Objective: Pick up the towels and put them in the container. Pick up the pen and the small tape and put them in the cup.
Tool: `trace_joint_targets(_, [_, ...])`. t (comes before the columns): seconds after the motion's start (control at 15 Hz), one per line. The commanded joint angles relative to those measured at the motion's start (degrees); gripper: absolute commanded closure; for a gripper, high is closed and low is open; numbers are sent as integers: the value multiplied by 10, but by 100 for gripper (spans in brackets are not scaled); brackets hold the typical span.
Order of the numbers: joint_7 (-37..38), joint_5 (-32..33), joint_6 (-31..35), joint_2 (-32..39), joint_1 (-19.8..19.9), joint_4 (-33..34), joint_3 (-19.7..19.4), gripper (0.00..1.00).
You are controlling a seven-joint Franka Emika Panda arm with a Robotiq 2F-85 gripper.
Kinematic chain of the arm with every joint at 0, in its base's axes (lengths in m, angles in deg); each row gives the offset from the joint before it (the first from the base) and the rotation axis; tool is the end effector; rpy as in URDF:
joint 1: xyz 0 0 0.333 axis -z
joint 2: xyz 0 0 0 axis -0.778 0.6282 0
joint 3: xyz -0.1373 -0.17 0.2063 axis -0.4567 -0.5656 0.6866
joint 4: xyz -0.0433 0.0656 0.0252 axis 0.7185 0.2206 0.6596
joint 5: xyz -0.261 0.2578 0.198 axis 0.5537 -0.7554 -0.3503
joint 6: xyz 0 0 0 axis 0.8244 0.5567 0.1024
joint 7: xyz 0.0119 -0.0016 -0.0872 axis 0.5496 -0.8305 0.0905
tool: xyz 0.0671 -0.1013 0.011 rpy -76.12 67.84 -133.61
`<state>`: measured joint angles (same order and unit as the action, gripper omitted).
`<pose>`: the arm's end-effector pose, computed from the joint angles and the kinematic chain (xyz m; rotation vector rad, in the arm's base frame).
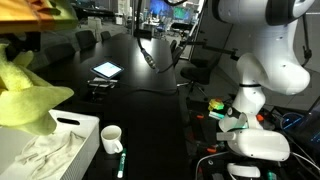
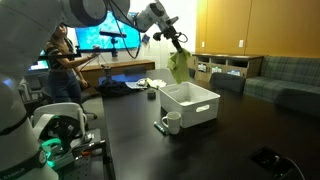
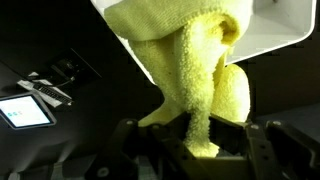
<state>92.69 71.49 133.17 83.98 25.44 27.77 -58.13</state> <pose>0.6931 0.3503 0.4741 2.7902 -0.6887 0.7382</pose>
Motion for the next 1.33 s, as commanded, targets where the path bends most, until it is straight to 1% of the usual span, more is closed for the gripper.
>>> trace_joint_targets(0.0, [-50, -46, -10, 60, -8, 100, -29, 97])
trace_joint_targets(0.47, [-77, -112, -25, 130, -6, 186, -65, 97])
trace_joint_targets(0.53, [-77, -104, -23, 132, 7, 184, -45, 95])
trace_joint_targets(0.6, [-79, -107, -22, 138, 7, 189, -45, 64])
trace_joint_targets(0.67, [-83, -108, -22, 141, 9, 190, -42, 64])
trace_joint_targets(1.0, [-89, -113, -19, 132, 13, 171, -34, 27])
trace_joint_targets(1.2, [-107, -138, -17, 112, 22, 139, -8, 4])
trace_joint_targets(1.27, [-108, -149, -16, 106, 25, 126, 0, 1])
